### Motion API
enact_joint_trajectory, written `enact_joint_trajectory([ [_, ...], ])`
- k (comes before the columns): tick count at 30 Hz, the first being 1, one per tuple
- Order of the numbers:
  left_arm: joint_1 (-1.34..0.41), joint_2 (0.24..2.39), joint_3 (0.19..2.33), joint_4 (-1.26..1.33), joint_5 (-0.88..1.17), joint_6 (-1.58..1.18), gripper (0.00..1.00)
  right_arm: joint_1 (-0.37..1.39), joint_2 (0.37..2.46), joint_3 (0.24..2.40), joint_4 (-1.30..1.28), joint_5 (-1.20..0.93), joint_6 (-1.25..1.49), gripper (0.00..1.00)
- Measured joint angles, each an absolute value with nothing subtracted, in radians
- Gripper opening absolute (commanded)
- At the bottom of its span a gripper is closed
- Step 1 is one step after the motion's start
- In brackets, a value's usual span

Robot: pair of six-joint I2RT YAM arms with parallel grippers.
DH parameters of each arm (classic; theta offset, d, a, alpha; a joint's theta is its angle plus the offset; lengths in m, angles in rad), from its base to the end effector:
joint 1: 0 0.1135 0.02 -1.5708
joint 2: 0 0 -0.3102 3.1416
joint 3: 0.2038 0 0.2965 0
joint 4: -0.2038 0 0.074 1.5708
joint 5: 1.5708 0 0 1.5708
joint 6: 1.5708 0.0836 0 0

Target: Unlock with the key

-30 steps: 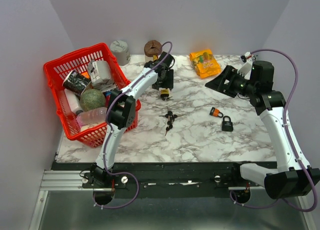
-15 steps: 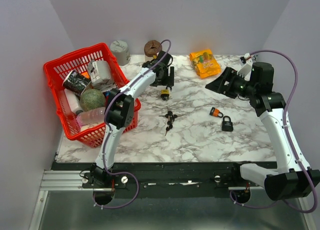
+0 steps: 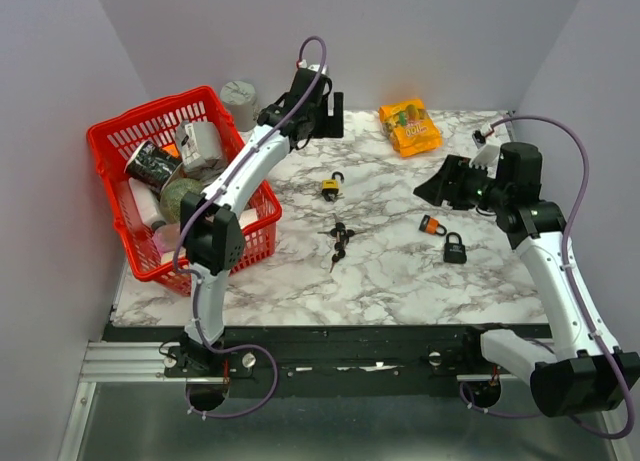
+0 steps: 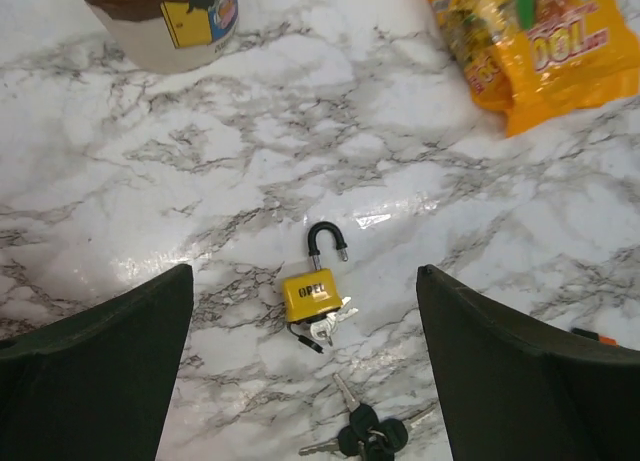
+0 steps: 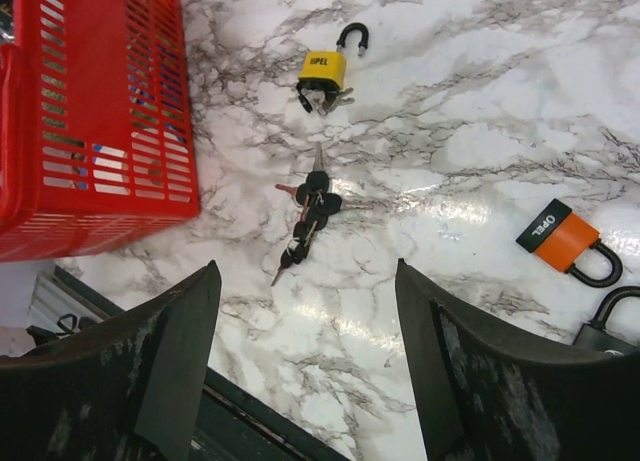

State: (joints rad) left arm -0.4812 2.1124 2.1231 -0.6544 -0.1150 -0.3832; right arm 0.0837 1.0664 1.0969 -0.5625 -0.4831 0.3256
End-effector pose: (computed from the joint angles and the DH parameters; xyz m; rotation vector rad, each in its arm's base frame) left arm 0.5321 -0.2670 0.3482 0.0452 2.2317 -0.3506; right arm 0.2818 0.0626 0.3788 -0.0403 2.1238 0.7518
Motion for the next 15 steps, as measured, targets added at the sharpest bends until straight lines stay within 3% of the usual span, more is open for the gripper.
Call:
enact_joint_trajectory([
  [7,-0.571,1.852,1.996,-0.588,-0.249,-0.327,0.99,0.135,1.104,1.050,-0.520,-0.501,0.282,0.75],
  [15,-0.605,1.420,1.641,-0.452,-0.424,-0.354,0.99,0.396,1.252,1.061,-0.495,-0.410,0.201,0.75],
])
